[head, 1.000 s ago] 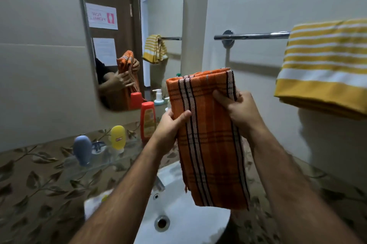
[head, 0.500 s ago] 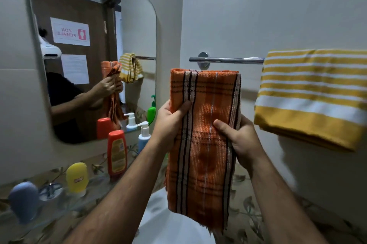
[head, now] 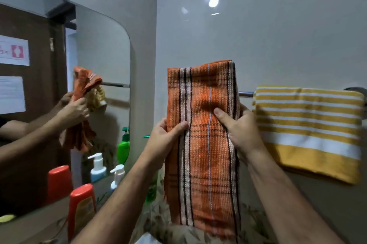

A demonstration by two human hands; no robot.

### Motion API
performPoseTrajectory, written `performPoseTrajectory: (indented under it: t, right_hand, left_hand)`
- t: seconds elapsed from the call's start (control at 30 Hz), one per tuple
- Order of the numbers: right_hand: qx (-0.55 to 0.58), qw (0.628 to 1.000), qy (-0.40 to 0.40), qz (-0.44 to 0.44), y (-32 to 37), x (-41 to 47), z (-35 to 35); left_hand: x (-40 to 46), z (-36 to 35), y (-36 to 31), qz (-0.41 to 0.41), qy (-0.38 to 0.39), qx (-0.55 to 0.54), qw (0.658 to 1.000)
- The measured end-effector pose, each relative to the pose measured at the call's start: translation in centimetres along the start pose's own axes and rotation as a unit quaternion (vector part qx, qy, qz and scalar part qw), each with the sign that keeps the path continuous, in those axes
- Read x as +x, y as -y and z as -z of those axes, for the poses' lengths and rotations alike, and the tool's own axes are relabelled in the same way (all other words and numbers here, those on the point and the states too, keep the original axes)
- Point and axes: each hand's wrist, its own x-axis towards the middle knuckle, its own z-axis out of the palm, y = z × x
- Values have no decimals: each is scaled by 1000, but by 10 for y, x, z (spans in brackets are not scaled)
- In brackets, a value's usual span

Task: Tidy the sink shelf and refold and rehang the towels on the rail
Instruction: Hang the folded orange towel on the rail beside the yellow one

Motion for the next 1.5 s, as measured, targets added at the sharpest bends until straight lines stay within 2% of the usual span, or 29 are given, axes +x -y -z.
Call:
performPoseTrajectory:
  t: [0.17, 0.33, 0.43, 0.53, 0.67, 0.8, 0.9, 0.93, 1.0, 1.07, 1.1, 1.13, 1.17, 1.23, 1.27, 1.33, 1.43, 1.5]
  right_hand:
    - [-126, 984, -75, 104, 31, 43, -1]
    - [-254, 939, -146, 179, 56, 91, -2]
    - [-325, 918, -151, 170, 59, 117, -2]
    - [-437, 881, -139, 117, 54, 129, 1]
    - [-480, 863, -128, 93, 51, 131, 3]
    - [-578, 800, -135, 88, 47, 132, 2]
    - [-610, 772, -150, 93, 44, 137, -3]
    - [-632, 749, -162, 116, 42, 138, -4]
    - [-680, 680, -184, 202, 39, 137, -7]
    - [-676, 619, -196, 347, 38, 133, -9]
    - [-670, 597, -177, 404, 38, 131, -10]
    - [-673, 591, -134, 423, 37, 130, -10]
    - [-682, 605, -82, 402, 37, 128, -10]
    - [-707, 653, 14, 270, 38, 124, -12]
    - [-708, 669, 36, 225, 40, 123, -13]
    - [-705, 681, 57, 189, 43, 123, -14]
    - [-719, 669, 86, 167, 45, 123, -20]
    - [-717, 676, 98, 135, 45, 124, -21]
  left_hand:
    - [55, -19, -30, -75, 18, 44, 996]
    - [115, -40, -48, -180, -20, 188, 965]
    - [141, -56, -53, -201, -42, 253, 945]
    - [158, -69, -48, -193, -47, 315, 928]
    - [167, -71, -38, -190, -58, 336, 921]
    - [171, -68, -37, -201, -72, 345, 914]
    - [173, -66, -37, -204, -97, 374, 899]
    - [174, -66, -38, -207, -103, 386, 893]
    - [176, -65, -38, -223, -109, 416, 875]
    - [179, -65, -38, -236, -108, 446, 857]
    - [180, -64, -38, -235, -105, 459, 850]
    - [182, -63, -39, -230, -102, 473, 844]
    - [183, -62, -41, -224, -103, 488, 837]
    - [182, -61, -45, -225, -124, 529, 809]
    - [179, -61, -46, -244, -137, 545, 790]
    - [174, -62, -44, -300, -145, 546, 769]
    - [166, -62, -39, -373, -96, 503, 773]
    - [165, -57, -33, -421, -46, 489, 763]
